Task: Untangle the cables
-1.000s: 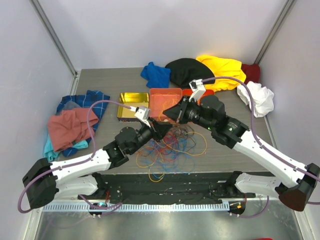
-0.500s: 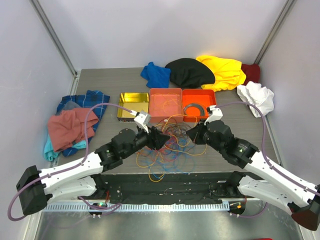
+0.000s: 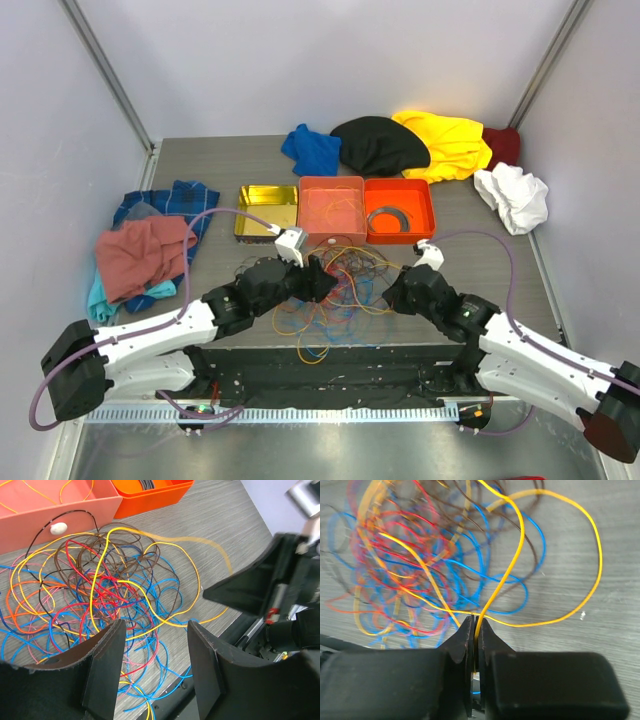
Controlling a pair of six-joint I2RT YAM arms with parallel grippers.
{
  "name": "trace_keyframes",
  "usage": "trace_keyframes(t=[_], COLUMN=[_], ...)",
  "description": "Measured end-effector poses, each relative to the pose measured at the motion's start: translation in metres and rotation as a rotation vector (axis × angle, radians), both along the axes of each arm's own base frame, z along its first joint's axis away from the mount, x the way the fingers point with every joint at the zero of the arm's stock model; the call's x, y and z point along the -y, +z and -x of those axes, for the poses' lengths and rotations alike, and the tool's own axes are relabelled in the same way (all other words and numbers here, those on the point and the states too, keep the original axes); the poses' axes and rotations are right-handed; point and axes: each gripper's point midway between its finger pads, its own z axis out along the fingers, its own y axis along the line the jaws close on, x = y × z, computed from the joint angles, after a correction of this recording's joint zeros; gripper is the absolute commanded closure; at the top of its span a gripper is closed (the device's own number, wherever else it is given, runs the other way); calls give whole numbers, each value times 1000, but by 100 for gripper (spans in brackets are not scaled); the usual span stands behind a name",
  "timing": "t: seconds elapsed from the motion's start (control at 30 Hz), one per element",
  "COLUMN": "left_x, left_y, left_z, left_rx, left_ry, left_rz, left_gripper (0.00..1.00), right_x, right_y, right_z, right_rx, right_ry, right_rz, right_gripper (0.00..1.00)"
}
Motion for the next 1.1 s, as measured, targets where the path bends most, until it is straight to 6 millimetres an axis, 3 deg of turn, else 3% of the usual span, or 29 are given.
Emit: trace_keyframes(t=[0.13,0.33,0.53,1.1], left_x=[0,-1,-8,-9], left_y=[0,-4,-19,-19], left_z=[0,1,5,6], left_rx=[-3,-17,-36,-46], left_ry=[3,10,20,28], left_rz=[3,14,-5,10], left_gripper=[43,44,44,44], right_x=[1,-9,-14,-46], right_y=[-22,-39,-49,-57], right_z=[4,0,-3,6], right_rx=[-48,-82,-95,-74], right_ry=[6,46,89,259], right_rz=[37,77,122,198], right_gripper=[68,57,57,58])
